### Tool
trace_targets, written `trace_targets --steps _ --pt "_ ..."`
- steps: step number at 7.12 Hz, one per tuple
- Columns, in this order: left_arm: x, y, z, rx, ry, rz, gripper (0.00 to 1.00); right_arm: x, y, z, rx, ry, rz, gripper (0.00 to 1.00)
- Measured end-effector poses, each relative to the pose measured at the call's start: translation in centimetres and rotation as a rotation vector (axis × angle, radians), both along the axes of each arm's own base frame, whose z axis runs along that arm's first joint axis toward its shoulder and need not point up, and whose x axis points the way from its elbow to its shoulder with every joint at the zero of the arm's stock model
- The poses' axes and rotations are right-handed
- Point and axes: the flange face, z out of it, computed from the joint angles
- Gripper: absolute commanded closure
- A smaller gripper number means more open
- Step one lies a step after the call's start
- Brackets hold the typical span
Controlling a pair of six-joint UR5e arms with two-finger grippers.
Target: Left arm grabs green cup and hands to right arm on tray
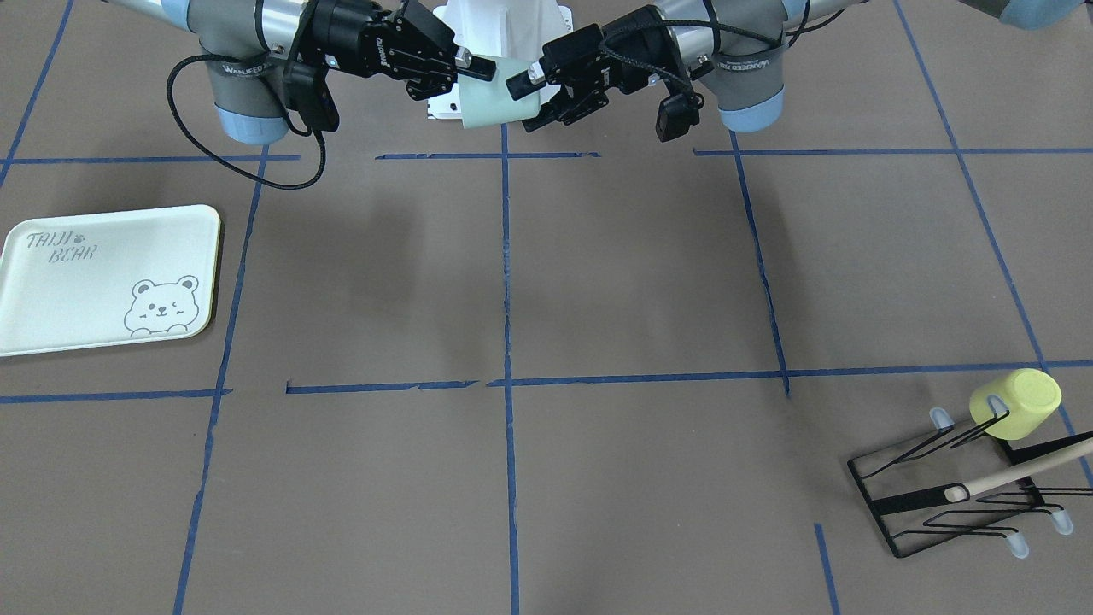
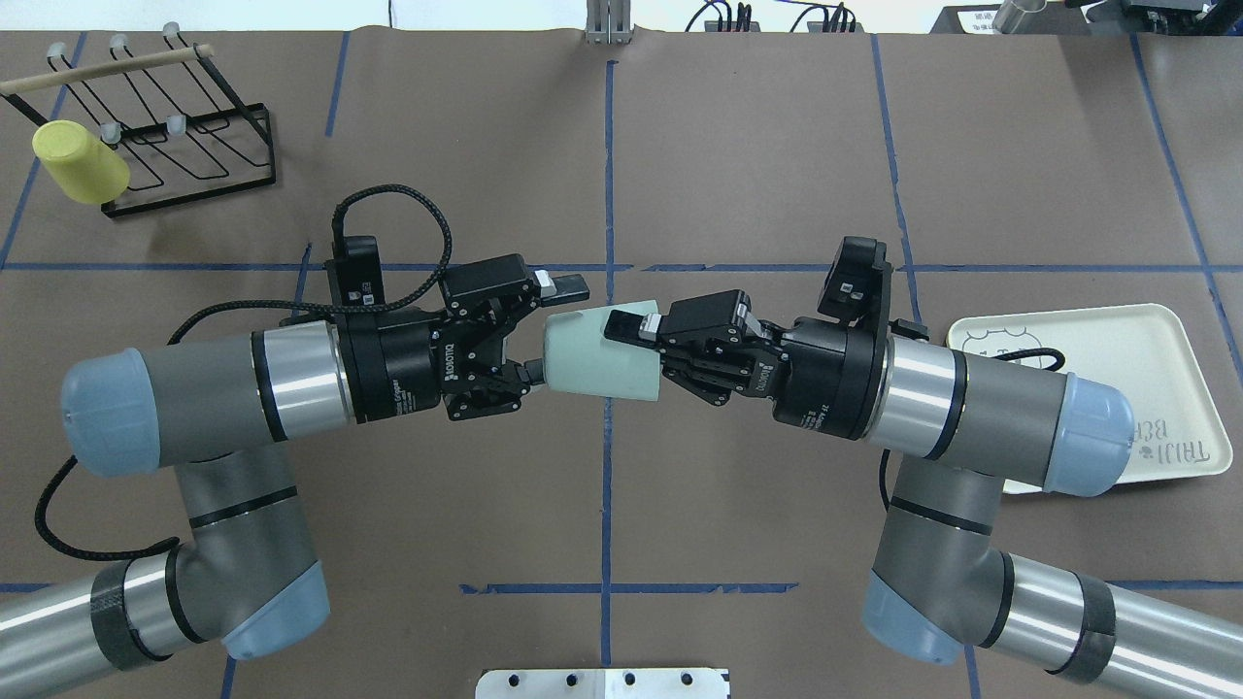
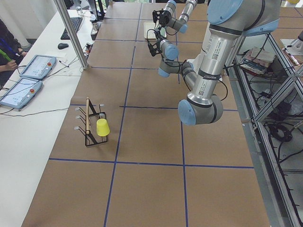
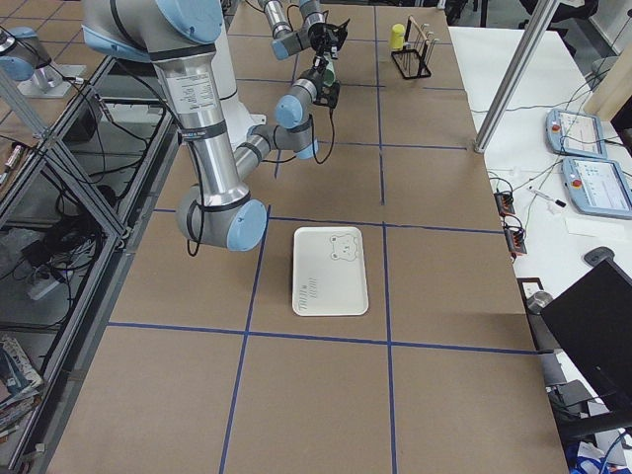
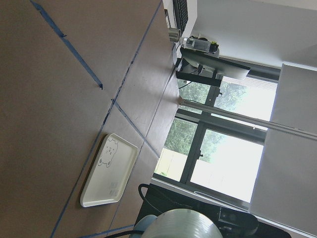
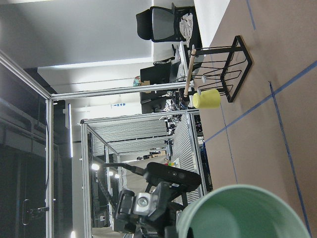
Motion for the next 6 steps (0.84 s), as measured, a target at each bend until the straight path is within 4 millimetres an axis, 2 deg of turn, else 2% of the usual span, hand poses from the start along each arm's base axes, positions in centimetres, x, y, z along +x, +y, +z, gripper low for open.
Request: trace_targets --steps 2,3,4,6 --pt "-1.7 -3.5 0.7 -0.035 -0.015 -0.061 0.0 0.0 0.1 0.9 -0.001 0.026 -0.013 1.0" --pt "-2.0 -5.6 1.7 -0.048 -0.057 -0.101 0.0 0.1 -0.3 1.8 -0.002 0.073 -0.024 1.0" --pt "-2.0 -7.6 2.9 -0.05 -0.145 -0.139 0.0 0.7 -2.0 2.6 -0.011 0.165 -0.03 1.0" --pt "-1.7 -11.1 5.5 0.034 -0.472 -0.135 0.0 4.1 -8.3 4.0 -0.049 0.454 -0.054 1.0"
